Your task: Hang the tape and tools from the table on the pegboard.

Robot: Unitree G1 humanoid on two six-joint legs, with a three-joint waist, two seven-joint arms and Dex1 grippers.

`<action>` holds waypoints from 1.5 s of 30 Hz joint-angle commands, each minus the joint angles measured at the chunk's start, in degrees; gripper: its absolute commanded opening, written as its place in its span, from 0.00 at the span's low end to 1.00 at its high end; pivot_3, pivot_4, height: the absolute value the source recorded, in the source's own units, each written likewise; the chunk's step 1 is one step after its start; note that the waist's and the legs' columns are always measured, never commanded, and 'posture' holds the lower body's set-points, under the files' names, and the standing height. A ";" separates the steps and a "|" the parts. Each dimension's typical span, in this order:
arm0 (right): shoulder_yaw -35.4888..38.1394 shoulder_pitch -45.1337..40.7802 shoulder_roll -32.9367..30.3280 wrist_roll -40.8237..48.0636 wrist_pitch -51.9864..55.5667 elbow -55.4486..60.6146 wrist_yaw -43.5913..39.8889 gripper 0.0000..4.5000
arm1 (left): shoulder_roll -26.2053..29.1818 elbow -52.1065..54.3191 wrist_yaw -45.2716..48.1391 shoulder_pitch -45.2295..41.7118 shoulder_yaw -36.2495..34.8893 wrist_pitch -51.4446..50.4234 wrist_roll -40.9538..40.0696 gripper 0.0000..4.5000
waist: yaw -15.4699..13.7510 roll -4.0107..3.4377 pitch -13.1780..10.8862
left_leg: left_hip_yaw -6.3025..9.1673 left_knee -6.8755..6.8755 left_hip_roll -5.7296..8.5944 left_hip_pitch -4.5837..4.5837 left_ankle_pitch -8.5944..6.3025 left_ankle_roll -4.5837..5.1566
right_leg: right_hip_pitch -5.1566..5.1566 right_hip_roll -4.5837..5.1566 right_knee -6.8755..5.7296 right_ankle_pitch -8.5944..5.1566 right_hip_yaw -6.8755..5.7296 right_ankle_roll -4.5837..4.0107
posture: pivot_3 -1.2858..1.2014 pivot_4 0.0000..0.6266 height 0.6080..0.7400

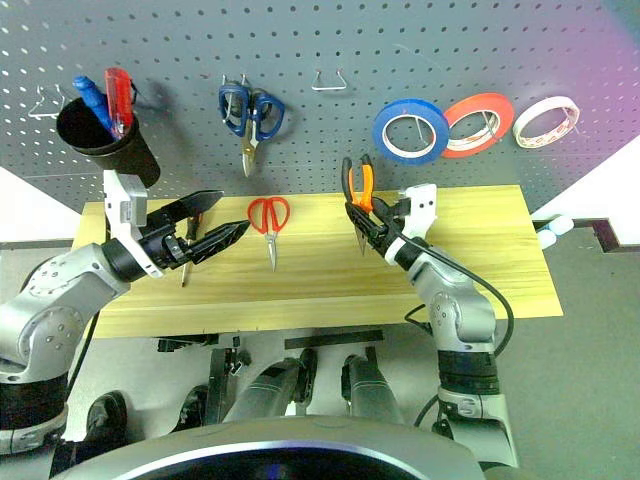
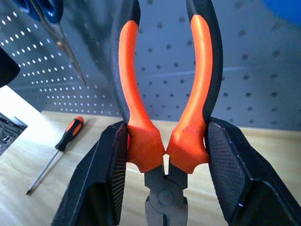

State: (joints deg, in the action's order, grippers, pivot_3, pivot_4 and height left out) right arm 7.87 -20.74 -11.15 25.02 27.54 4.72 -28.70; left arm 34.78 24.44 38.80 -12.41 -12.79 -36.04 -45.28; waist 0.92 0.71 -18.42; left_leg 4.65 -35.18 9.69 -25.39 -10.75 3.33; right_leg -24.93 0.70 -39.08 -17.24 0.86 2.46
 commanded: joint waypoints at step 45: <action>0.23 -27.50 -0.54 1.58 -13.37 -4.61 2.12 0.47 | -3.66 0.85 -1.00 -1.93 1.36 1.85 1.12 1.00 | 0.09 0.00 0.22 | 0.05 -0.83 -0.01 0.03 0.16 -0.15 | 0.13 -0.03 -0.64 0.18 -0.20 -0.12 | 0.52 0.41 1.00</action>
State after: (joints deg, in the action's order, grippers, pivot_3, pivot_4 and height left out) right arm 7.91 -45.57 -12.14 26.94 17.06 -0.27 -26.59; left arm 31.29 23.43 38.22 -14.26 -11.09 -35.24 -44.16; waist 1.01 0.71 -18.20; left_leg 4.71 -36.02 9.67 -25.36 -10.59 3.18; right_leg -24.81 0.67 -39.75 -17.06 0.66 2.34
